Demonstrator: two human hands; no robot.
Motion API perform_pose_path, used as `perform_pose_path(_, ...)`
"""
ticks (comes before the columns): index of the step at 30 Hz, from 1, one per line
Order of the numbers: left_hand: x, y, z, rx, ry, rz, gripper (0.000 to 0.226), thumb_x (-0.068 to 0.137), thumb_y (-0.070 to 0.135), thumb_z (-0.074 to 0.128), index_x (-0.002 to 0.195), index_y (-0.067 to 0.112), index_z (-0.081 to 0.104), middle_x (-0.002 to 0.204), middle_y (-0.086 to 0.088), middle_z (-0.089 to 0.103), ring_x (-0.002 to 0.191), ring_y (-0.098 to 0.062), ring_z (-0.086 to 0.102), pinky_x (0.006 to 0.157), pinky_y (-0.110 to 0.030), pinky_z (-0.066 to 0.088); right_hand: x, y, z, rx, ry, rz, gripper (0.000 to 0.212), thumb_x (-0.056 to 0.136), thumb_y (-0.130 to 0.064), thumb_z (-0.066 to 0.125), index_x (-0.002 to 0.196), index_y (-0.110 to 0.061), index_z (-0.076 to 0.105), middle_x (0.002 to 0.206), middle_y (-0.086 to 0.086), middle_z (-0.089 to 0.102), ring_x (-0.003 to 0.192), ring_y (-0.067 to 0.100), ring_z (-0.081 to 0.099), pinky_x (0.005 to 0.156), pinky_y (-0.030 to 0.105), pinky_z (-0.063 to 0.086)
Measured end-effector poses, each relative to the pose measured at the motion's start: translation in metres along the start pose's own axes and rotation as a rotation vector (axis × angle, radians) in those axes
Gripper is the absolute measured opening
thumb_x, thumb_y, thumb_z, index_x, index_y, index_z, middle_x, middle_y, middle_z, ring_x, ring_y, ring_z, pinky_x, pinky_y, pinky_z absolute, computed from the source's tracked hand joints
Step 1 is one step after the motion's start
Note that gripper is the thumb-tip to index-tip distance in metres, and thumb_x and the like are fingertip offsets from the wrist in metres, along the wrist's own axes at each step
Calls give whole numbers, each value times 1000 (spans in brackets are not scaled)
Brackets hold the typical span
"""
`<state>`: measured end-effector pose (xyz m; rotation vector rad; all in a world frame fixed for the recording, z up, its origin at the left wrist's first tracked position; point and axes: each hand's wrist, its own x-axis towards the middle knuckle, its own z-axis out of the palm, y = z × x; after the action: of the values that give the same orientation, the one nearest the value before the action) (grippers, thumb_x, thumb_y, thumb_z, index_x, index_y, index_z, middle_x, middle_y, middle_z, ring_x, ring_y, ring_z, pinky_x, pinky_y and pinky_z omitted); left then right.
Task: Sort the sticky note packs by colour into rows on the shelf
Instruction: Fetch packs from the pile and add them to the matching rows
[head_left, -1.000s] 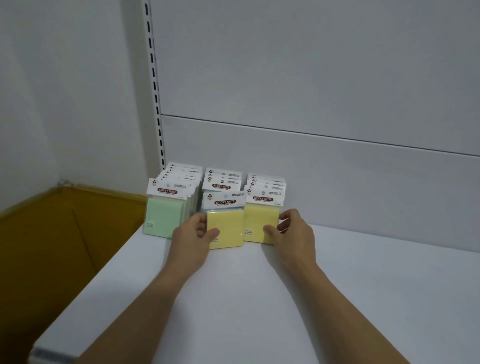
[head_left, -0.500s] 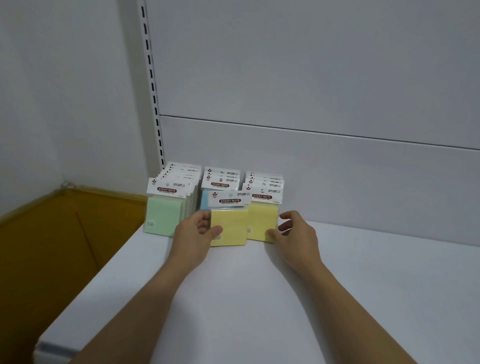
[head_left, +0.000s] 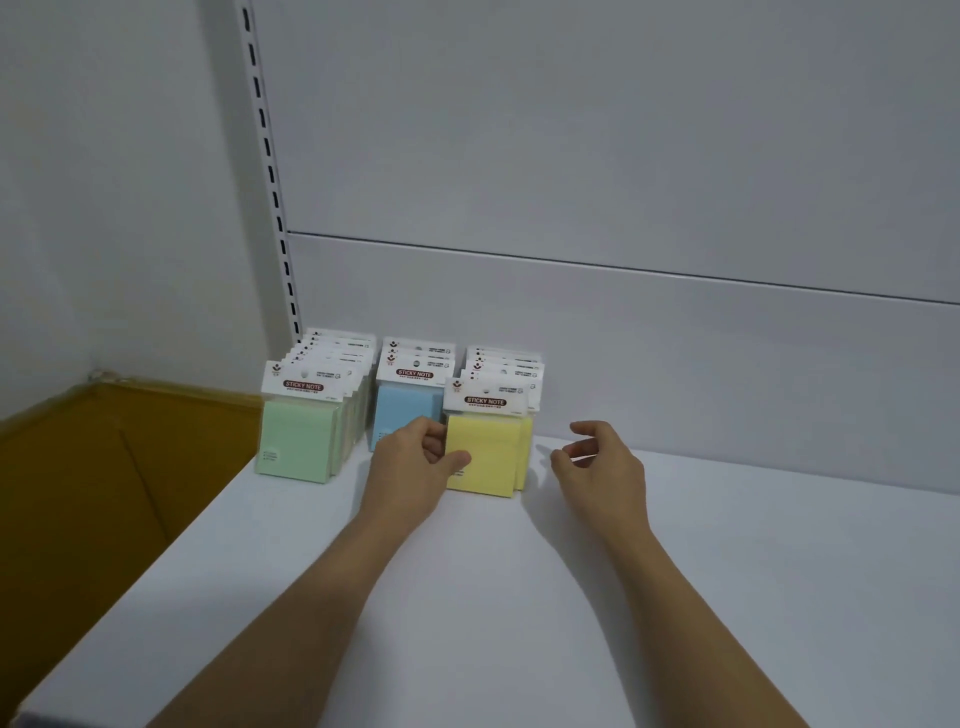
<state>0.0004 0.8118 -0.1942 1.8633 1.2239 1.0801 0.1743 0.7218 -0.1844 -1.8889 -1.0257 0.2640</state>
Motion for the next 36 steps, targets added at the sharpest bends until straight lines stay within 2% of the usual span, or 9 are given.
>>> perform_pose_path(5,-1,-4,4,-11,10,10,21,76,23,79,90,16,66,72,7,63,66,-10,61,63,-16,47,0,-2,5,-36,-11,-4,36,87,-22,62,121,-20,53,96,-6,66,86,12,59,74,25,38)
perform_pose_path(11,2,-5,7,48,-4,48,26,75,31,79,90,17,64,72,11,60,62,-2,53,67,-21,51,-1,0,9,-89,-3,27,35,86,-24,62,120,-22,54,95,-7,66,89,13,60,77,27,41)
perform_pose_path(14,3,-5,6,67,-11,63,27,76,34,78,91,16,65,72,11,59,62,-4,53,70,-28,54,-4,-1,10,-105,7,32,37,85,-26,63,121,-22,56,98,-6,64,93,14,60,82,29,45)
perform_pose_path(16,3,-4,4,72,-19,72,29,76,34,77,96,16,66,73,13,59,63,-2,53,70,-27,54,-4,-2,9,-114,14,16,40,85,-26,64,124,-21,56,105,-4,64,100,15,60,86,30,45)
perform_pose_path(20,-1,-3,-4,95,-20,93,43,77,38,76,112,16,63,87,10,60,78,-8,58,80,-29,53,-5,-4,1,-167,-26,-18,48,86,-26,64,132,-21,52,126,-2,61,117,14,55,93,29,40)
perform_pose_path(24,-9,1,-24,242,-14,155,47,82,44,69,119,18,58,109,3,63,98,-14,59,87,-36,51,-5,-14,-10,-281,-72,-108,57,88,-35,63,140,-21,44,143,-1,48,130,17,45,103,31,36)
perform_pose_path(31,-30,21,-71,524,-97,226,52,86,51,59,129,23,52,129,5,57,115,-13,53,98,-31,43,-14,-40,-28,-459,-151,-337,72,87,-49,58,148,-23,30,155,-1,31,143,16,26,115,34,21)
perform_pose_path(36,-47,50,-107,795,-58,222,62,85,58,54,137,26,43,136,3,50,124,-18,44,102,-34,35,-26,-58,-42,-583,-210,-454,85,85,-64,51,152,-29,14,162,-1,8,149,19,5,120,45,5)
